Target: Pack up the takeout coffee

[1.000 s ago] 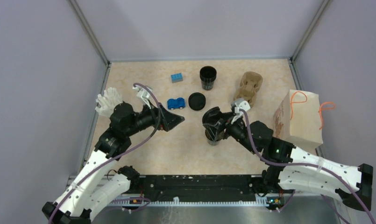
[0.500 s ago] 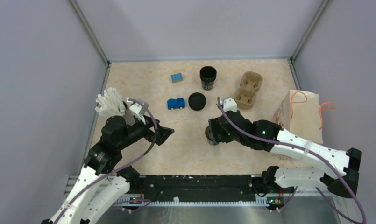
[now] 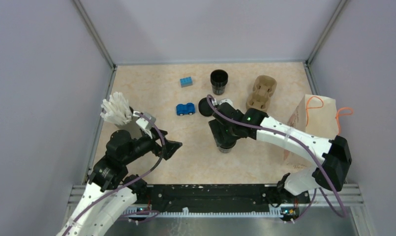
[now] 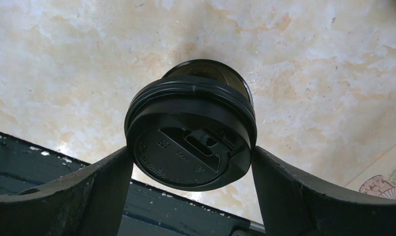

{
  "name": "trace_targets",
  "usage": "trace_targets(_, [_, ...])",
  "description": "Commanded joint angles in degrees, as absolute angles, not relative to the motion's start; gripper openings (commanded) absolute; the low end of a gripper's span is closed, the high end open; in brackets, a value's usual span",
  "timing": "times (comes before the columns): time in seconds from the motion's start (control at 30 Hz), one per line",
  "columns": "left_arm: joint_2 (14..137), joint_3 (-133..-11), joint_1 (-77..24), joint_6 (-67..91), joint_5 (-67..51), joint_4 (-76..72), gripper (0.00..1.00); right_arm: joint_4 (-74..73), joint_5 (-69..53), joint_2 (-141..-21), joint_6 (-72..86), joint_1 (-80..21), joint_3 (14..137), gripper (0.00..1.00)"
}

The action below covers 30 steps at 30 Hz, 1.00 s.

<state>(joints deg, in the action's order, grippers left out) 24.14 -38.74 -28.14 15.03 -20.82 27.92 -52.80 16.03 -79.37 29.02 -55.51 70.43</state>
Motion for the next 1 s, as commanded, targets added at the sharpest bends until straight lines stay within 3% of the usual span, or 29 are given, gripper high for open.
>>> trace_targets(0.0, [23.6,-38.3,-28.1,14.8,-21.4,25.5,0.99,-54.2,14.3,-82.8,26.1,-53.8,74.3,0.86])
trace_targets(0.57, [22.0,-37.9,-28.1,15.5,-20.0,25.8,0.99,-55.0,14.0,-87.8,25.1,-51.4,76.0,0.93])
trace_targets(0.83, [23.4,-38.2,-28.1,15.4,-20.2,25.4,0.99,-55.9,13.4,-83.9,25.1,-51.4,77.0,0.92])
trace_targets(0.97, [28.9,-39.5,-28.1,17.0,-21.8,25.5,0.99,-51.7,12.1,-78.9,25.1,-49.7,73.3,0.86])
